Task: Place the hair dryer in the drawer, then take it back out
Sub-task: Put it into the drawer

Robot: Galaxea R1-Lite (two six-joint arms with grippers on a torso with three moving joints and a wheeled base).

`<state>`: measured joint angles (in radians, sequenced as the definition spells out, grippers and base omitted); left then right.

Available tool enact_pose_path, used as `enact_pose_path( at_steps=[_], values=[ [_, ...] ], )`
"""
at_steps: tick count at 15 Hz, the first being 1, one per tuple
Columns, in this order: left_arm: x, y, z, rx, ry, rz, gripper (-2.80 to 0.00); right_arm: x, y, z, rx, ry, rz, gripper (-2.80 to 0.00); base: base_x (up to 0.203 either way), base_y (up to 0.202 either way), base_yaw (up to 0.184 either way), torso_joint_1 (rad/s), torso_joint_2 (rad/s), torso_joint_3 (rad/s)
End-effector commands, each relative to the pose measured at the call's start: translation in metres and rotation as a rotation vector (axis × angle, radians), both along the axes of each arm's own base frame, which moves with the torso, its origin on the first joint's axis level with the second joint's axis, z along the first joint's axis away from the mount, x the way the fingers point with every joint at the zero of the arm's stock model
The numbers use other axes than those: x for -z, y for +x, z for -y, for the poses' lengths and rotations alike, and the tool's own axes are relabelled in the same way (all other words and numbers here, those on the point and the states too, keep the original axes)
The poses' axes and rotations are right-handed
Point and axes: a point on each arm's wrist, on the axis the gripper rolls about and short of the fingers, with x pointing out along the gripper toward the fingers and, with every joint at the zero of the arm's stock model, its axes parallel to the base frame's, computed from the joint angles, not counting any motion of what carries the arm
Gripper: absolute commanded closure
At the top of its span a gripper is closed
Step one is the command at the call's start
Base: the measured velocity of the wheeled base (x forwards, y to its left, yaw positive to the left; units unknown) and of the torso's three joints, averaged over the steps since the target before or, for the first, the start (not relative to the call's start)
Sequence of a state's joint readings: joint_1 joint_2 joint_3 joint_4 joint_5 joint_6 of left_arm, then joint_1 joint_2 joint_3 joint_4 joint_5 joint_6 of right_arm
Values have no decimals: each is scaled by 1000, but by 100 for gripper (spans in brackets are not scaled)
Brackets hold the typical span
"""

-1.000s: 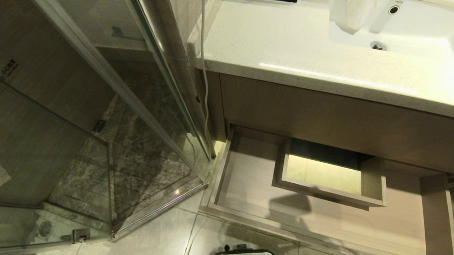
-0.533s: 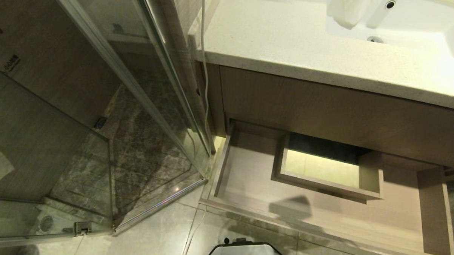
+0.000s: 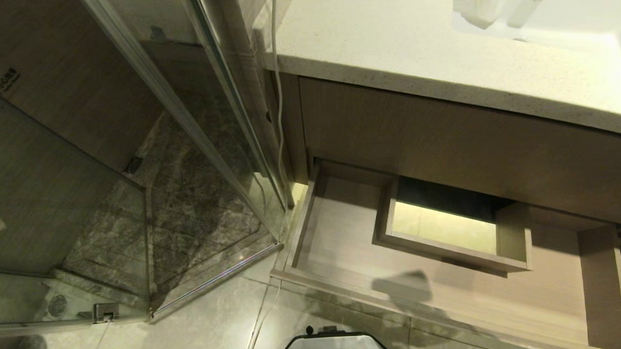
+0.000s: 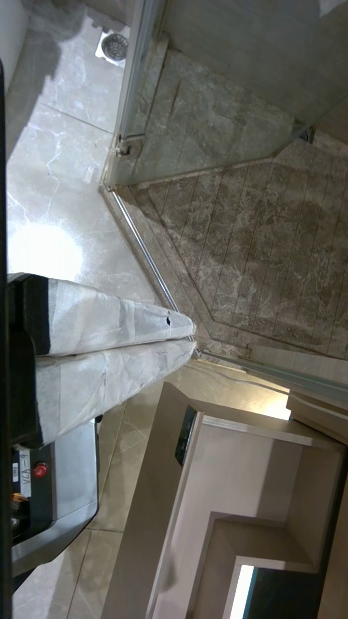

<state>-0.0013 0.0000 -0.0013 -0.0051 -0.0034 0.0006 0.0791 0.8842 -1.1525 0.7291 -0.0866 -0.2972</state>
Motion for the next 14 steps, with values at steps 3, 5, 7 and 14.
enact_pose_path(
  at_steps=[3, 5, 7, 14],
  values=[
    [0, 0, 0, 0, 0, 0, 0, 6, -6, 0, -6, -1, -9, 0, 0, 0, 0, -178, 334, 156],
    [0, 0, 0, 0, -1, 0, 0, 10, -8, 1, -3, -1, -22, 0, 0, 0, 0, -185, 353, 162],
    [0, 0, 0, 0, -1, 0, 0, 10, -8, 1, -4, -1, -11, 0, 0, 0, 0, -190, 365, 177],
    [0, 0, 0, 0, -1, 0, 0, 20, -10, 1, -4, -3, -25, 0, 0, 0, 0, -266, 487, 223]
  ],
)
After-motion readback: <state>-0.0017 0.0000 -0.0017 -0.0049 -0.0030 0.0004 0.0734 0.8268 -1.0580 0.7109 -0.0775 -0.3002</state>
